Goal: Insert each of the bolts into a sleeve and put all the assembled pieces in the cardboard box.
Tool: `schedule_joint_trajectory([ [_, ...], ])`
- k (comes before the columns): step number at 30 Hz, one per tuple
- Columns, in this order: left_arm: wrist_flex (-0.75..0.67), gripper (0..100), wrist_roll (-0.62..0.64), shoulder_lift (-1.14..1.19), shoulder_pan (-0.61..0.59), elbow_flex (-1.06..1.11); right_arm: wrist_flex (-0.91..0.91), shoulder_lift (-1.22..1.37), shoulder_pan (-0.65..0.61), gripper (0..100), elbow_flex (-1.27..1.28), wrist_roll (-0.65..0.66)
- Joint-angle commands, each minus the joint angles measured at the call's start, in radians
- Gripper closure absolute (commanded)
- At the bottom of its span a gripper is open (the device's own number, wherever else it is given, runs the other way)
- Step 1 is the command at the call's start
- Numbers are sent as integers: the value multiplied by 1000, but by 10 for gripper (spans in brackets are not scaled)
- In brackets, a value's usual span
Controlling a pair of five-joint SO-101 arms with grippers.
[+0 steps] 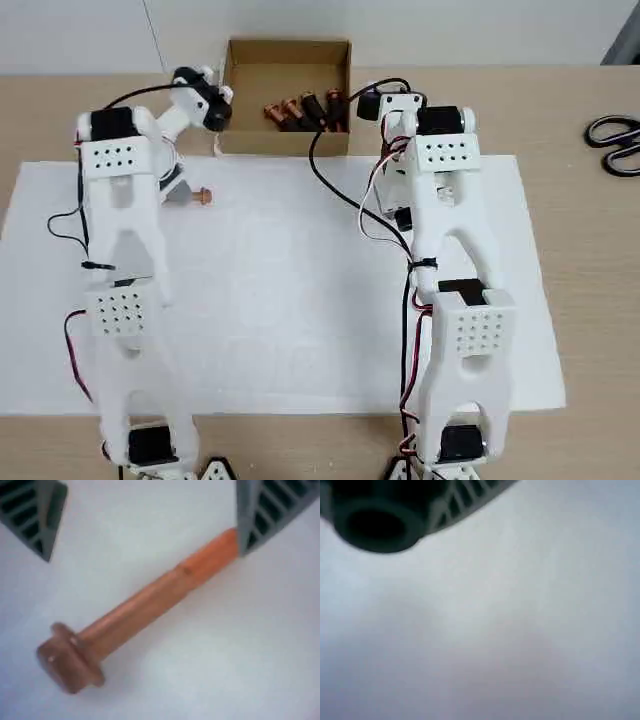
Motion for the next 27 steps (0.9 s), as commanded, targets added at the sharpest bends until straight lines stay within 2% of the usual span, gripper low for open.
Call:
schedule_joint_trajectory([
  [1,-43,771,-20,-12,20,35,8,-76,4,995,-5,14],
  [10,-232,771,-20,-12,31,202,8,-76,4,995,-5,14],
  [15,-272,773,-20,-12,43,255,8,-76,4,995,-5,14],
  [24,-264,971,-18,-12,46,263,8,-76,4,995,-5,14],
  [27,-259,994,-15,-12,46,263,8,-76,4,995,-5,14],
])
